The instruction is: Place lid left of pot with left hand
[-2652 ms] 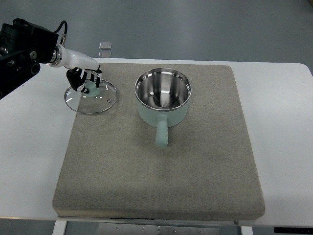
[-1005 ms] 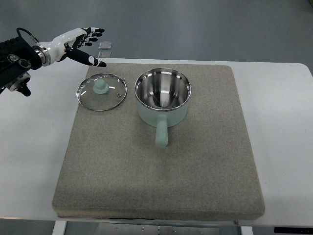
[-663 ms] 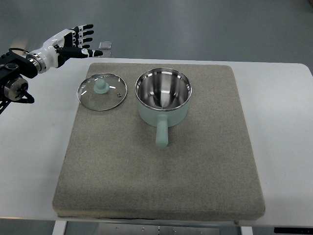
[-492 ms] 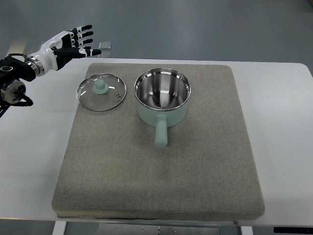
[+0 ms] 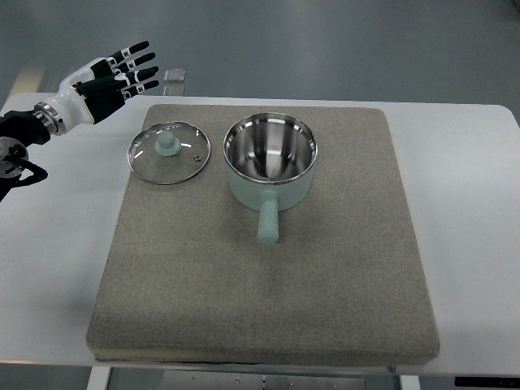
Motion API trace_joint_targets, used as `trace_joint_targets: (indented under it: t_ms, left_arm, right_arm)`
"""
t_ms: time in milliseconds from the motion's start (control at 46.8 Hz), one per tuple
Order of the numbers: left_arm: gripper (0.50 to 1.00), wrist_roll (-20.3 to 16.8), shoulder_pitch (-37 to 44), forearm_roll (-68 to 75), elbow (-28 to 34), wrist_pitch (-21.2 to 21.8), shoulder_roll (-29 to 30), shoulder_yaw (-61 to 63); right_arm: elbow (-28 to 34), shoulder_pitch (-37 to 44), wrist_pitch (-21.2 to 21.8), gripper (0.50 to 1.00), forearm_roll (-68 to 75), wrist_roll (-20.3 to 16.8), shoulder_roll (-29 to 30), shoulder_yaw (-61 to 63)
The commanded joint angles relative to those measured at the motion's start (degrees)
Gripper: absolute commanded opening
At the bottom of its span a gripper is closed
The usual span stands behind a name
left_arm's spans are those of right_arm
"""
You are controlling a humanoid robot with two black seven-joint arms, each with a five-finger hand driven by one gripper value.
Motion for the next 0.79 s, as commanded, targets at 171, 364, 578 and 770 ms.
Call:
trace_joint_targets:
  t_ms: [171,364,578,770]
  left_arm:
    - [0.996,0.93,0.38,-2.96,0.08,-3.09,0.00,-0.84]
    - [0.996,0.84,0.03,-6.21,2.54,-5.03,0.00,-0.84]
    - [0.996,0.84,-0.14,-7.44,4.47,-5.73,0.00,-0.84]
    - [0.996,0.84,0.03,-7.44,6.41,-6.26,-0.08,-0.75]
  right_arm:
    - [0.00,0.00,0.00,0.921,0.05,0.00,0.00,0.00]
    - [0.00,0.00,0.00,0.921,-0.03,0.00,0.00,0.00]
    - [0.00,0.00,0.00,0.921,-0.03,0.00,0.00,0.00]
    - [0.00,0.00,0.00,0.921,0.05,0.00,0.00,0.00]
